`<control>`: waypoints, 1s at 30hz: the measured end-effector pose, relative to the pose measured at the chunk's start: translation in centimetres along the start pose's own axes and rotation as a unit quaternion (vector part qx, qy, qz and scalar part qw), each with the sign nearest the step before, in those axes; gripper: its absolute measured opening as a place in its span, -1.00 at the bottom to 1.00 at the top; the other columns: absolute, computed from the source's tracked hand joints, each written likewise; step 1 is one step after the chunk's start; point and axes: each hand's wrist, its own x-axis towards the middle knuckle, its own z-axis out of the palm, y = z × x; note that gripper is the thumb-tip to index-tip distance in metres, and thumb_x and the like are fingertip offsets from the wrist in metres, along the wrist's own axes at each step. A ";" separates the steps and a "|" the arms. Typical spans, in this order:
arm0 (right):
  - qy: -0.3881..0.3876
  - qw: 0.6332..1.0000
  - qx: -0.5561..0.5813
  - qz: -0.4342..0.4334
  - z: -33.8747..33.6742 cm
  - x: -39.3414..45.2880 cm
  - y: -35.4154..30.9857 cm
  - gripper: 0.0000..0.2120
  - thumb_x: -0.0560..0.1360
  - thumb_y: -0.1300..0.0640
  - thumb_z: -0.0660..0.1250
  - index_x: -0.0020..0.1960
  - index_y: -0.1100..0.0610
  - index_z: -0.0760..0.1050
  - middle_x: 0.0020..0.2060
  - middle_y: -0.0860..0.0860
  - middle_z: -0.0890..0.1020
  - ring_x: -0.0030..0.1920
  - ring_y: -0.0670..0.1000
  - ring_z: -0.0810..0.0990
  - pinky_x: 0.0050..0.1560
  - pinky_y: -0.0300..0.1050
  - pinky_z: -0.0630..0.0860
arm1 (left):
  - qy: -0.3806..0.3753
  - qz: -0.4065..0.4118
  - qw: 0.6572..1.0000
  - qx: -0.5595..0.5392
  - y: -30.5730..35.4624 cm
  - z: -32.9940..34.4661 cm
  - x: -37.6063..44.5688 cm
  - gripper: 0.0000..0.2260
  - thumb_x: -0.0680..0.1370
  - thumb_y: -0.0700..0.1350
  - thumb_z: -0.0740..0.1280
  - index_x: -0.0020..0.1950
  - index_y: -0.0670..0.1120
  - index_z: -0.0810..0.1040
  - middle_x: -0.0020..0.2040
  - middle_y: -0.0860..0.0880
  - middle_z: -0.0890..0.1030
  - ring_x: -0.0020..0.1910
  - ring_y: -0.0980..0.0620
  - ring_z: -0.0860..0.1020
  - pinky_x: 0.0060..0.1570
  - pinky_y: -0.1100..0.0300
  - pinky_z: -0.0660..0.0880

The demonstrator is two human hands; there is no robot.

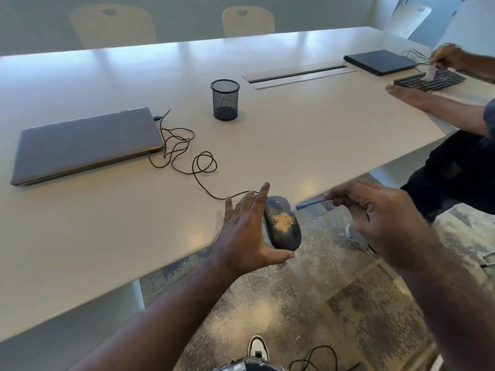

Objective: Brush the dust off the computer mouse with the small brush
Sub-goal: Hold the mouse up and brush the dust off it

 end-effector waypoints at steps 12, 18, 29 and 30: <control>-0.004 1.000 -0.019 -0.012 -0.4 -0.6 -0.8 -0.73 0.45 0.40 0.37 0.06 0.13 0.64 -0.12 -0.07 0.67 -0.14 -0.10 0.67 -0.12 -0.07 0.66 | 0.014 -0.001 1.000 0.001 0.2 0.0 0.2 0.21 0.21 0.42 0.45 0.61 0.10 -0.21 0.57 -0.01 0.20 0.59 0.04 0.04 0.52 -0.07 -0.33; -0.023 1.000 -0.006 0.003 -0.4 -0.9 -0.6 -0.73 0.44 0.39 0.36 0.04 0.13 0.66 -0.13 -0.14 0.62 -0.14 -0.11 0.67 -0.11 -0.07 0.66 | 0.012 0.002 1.000 0.001 0.2 -0.2 0.2 0.20 0.21 0.42 0.46 0.60 0.12 -0.22 0.58 -0.01 0.19 0.59 0.03 0.05 0.51 -0.05 -0.35; -0.021 1.000 -0.014 -0.002 -0.4 -0.9 -0.2 -0.71 0.43 0.42 0.39 0.03 0.09 0.65 -0.14 -0.15 0.64 -0.14 -0.17 0.65 -0.09 -0.21 0.62 | 0.011 -0.005 1.000 -0.003 0.1 0.0 0.2 0.21 0.21 0.43 0.46 0.60 0.12 -0.22 0.57 -0.02 0.21 0.59 0.01 0.07 0.51 -0.03 -0.34; -0.015 1.000 -0.009 0.006 -0.5 -1.0 0.0 -0.70 0.44 0.41 0.37 0.03 0.08 0.65 -0.14 -0.14 0.64 -0.13 -0.19 0.65 -0.07 -0.23 0.60 | 0.012 -0.005 1.000 -0.003 0.0 0.0 0.2 0.21 0.21 0.43 0.46 0.60 0.12 -0.22 0.58 -0.01 0.21 0.59 0.01 0.06 0.51 -0.04 -0.33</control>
